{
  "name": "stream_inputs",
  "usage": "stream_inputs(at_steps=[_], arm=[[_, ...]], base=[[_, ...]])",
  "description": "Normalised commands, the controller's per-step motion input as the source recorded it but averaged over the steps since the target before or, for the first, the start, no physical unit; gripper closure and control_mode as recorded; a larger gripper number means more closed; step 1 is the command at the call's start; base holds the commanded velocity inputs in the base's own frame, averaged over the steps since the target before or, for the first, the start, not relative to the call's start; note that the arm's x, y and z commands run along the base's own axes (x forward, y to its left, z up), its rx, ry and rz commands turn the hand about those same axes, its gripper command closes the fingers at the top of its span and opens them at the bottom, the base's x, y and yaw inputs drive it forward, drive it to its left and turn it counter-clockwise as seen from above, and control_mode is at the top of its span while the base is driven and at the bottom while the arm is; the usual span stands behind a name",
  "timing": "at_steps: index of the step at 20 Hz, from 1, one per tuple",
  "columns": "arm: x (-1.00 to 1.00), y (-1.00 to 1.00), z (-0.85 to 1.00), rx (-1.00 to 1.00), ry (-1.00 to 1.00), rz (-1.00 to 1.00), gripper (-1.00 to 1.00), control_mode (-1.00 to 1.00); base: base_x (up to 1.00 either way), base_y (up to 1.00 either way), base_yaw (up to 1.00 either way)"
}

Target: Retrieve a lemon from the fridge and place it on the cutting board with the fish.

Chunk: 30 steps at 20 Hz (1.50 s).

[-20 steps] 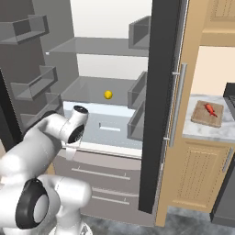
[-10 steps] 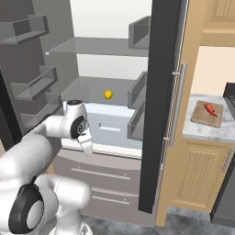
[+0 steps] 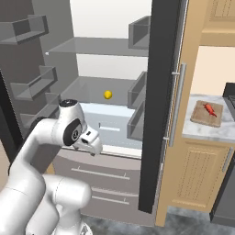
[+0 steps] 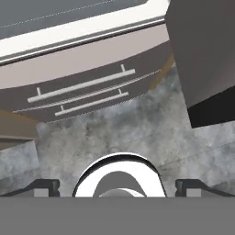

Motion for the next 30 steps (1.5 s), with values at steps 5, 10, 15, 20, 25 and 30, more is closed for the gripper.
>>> stream_inputs(at_steps=[5,10,15,20,25,30], arm=[[-0.24,-0.02,0.38,-0.02,0.06,0.34,-1.0,-1.0],[-0.32,0.04,0.4,0.0,0.01,0.0,-1.0,-1.0],[-0.4,0.19,0.45,0.06,-0.16,0.0,-1.0,-1.0],[-0.39,0.29,0.45,0.03,-0.12,0.0,-1.0,-1.0],[-0.3,0.01,0.15,-0.08,0.0,0.0,-1.0,-1.0],[-0.02,0.0,0.0,-0.04,0.01,0.0,-1.0,-1.0]], base=[[0.0,0.0,0.0],[0.0,0.0,0.0],[0.0,0.0,0.0],[0.0,0.0,0.0],[0.0,0.0,0.0],[0.0,0.0,0.0]])
